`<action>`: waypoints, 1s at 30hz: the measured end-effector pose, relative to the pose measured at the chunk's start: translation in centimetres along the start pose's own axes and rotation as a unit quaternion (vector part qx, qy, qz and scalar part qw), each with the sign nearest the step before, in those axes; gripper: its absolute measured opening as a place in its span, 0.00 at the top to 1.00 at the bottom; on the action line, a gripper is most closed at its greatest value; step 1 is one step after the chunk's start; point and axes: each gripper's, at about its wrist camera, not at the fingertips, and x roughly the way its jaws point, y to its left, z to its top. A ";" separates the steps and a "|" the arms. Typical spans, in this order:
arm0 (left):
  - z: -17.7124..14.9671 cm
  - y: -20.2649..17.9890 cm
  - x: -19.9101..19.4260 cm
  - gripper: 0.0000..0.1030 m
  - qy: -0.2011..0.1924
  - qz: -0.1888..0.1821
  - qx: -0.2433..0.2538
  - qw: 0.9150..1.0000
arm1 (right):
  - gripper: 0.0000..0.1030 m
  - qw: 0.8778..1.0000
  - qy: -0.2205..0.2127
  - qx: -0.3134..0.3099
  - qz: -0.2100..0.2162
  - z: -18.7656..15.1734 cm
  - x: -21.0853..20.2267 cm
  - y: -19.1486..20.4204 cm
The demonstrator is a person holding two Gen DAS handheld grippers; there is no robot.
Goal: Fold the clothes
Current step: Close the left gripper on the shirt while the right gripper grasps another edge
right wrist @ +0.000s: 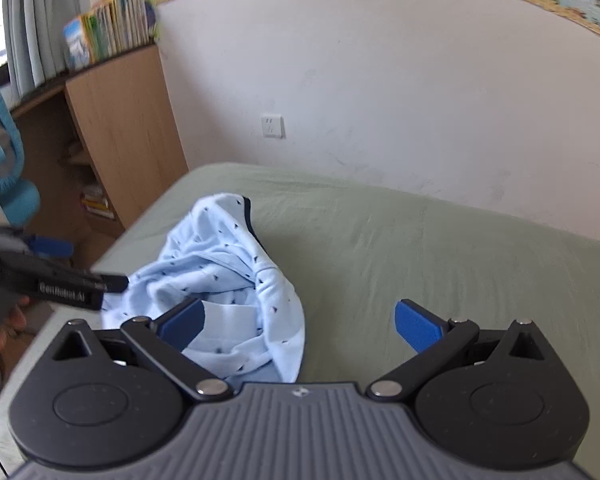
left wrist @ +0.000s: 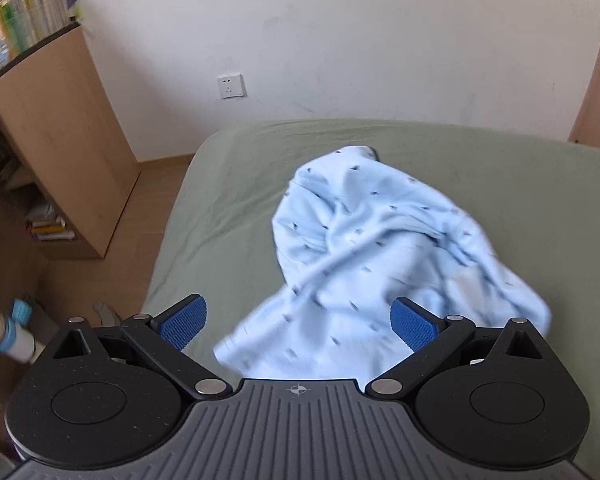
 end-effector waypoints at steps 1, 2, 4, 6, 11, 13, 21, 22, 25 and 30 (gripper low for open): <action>0.6 0.4 1.1 0.05 0.002 0.004 0.002 1.000 | 0.02 1.000 0.006 -0.002 0.001 0.2 0.7 0.0; 1.0 0.8 2.0 0.09 0.005 0.006 0.001 1.000 | 0.03 1.000 0.012 -0.003 0.005 0.5 1.6 -0.1; 1.6 1.4 3.5 0.11 0.017 0.004 -0.004 1.000 | 0.04 1.000 0.022 0.001 0.017 1.1 3.3 -0.3; 2.6 2.0 5.5 0.11 0.025 0.000 -0.010 1.000 | 0.05 0.999 0.028 0.004 0.029 1.6 4.7 -0.3; 4.0 2.7 8.5 0.12 0.026 -0.006 -0.007 1.000 | 0.15 0.998 0.037 -0.007 0.042 2.5 7.3 -0.1; 4.5 3.0 9.7 0.15 0.025 -0.009 -0.007 1.000 | 0.17 0.998 0.041 -0.011 0.050 2.8 8.3 -0.1; 4.8 3.3 12.3 0.31 0.033 -0.031 -0.004 0.999 | 0.31 0.995 0.066 -0.036 0.065 3.1 11.5 0.8; 4.6 3.2 12.7 0.35 0.035 -0.041 -0.006 0.999 | 0.31 0.995 0.067 -0.038 0.063 3.0 11.9 0.9; 4.2 3.0 13.2 0.45 0.038 -0.059 -0.009 0.997 | 0.51 0.993 0.086 -0.035 0.074 2.9 12.9 0.8; 4.1 2.6 12.8 0.65 0.032 -0.076 -0.004 0.997 | 0.80 0.991 0.105 -0.031 0.081 2.5 13.4 0.7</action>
